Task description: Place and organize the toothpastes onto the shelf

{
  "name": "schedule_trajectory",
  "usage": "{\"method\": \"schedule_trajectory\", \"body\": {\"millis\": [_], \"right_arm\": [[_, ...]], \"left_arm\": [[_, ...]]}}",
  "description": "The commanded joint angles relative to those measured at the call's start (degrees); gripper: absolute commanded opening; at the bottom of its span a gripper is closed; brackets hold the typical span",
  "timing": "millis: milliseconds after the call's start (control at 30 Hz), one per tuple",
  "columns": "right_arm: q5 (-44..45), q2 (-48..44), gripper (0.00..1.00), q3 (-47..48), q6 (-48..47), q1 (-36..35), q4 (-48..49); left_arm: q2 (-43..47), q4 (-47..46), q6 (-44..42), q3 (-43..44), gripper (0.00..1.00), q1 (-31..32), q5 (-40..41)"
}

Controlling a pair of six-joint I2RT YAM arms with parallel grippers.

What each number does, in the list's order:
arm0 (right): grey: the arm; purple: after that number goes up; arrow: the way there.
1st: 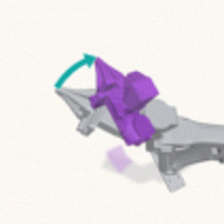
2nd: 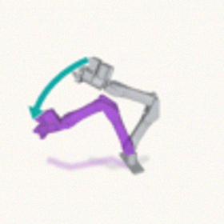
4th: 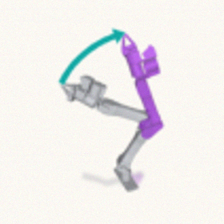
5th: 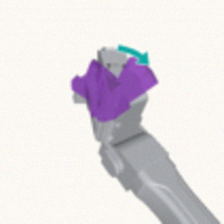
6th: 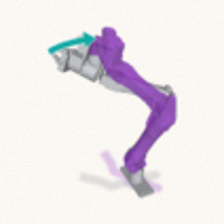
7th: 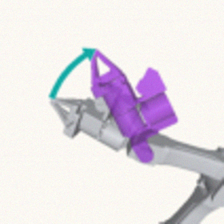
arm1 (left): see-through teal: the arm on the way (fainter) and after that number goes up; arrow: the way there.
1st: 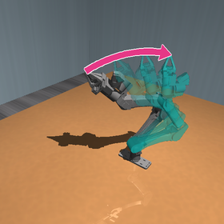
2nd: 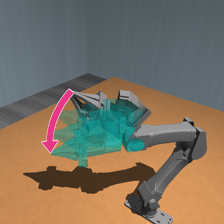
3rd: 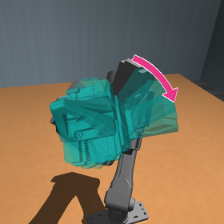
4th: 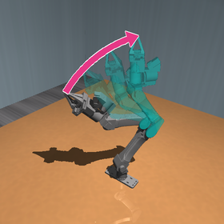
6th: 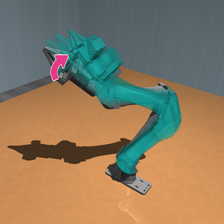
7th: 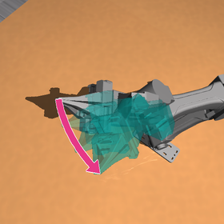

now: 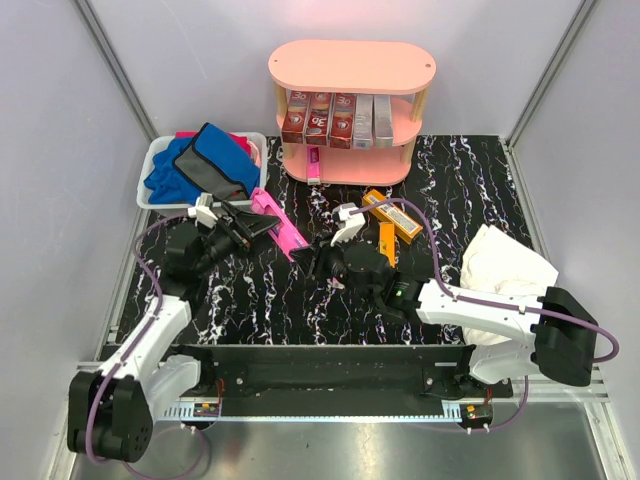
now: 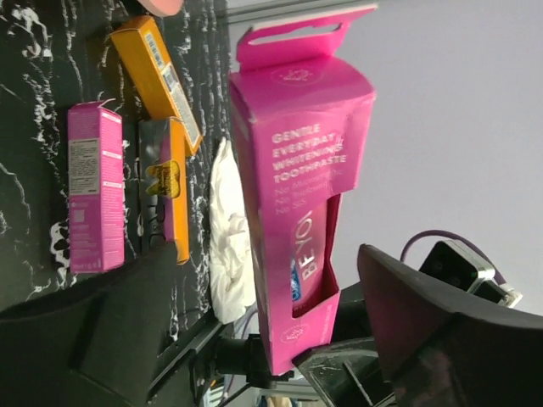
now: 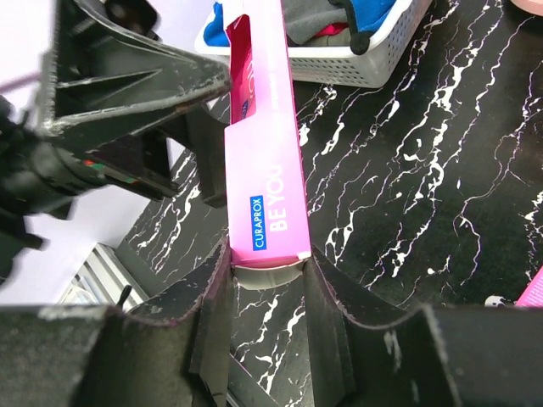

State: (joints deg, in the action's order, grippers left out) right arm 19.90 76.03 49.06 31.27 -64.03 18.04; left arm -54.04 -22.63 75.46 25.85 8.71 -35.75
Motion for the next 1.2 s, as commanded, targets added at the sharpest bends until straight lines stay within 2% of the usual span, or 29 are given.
{"method": "schedule_trajectory", "body": {"millis": [0,167,267,300,467,600,633,700,833,1167], "right_arm": [[-0.7,-2.4,0.23,0.5,0.8,0.3,3.1],[-7.3,-1.9,0.22,0.3,3.5,3.1,3.9],[-14.3,-1.4,0.22,-1.2,7.3,6.7,6.3],[-16.6,-1.1,0.22,-1.9,10.1,8.1,7.5],[-32.2,2.8,0.21,-8.3,23.2,18.2,21.7],[-40.2,9.6,0.20,-12.6,34.1,23.7,37.7],[-41.2,11.3,0.20,-13.1,36.0,24.6,43.6],[-43.7,15.9,0.19,-14.0,40.1,26.5,48.3],[-44.8,20.8,0.18,-14.9,42.6,28.6,53.8],[-41.5,25.6,0.16,-11.9,41.5,36.5,48.6]], "left_arm": [[5.6,20.5,-15.8,10.7,0.96,0.5,3.6],[9.8,39.8,-29.3,17.8,0.99,1.6,11.5],[10.9,48.6,-35.1,22.5,0.99,4.2,18.9],[11.1,50.2,-36.3,24.8,0.99,5.3,23.7],[9.8,59.5,-41.3,31.7,0.99,17.2,41.3],[5.1,64.5,-42.9,35.8,0.99,25.6,56.5],[4.4,66.4,-43.1,36.7,0.99,28.6,59.1],[2.9,67.1,-43.2,38.1,0.99,30.7,63.7],[2.9,66.7,-43.2,38.1,0.99,32.0,65.6],[5.3,62.6,-44.4,33.4,0.99,31.9,65.9]]}}
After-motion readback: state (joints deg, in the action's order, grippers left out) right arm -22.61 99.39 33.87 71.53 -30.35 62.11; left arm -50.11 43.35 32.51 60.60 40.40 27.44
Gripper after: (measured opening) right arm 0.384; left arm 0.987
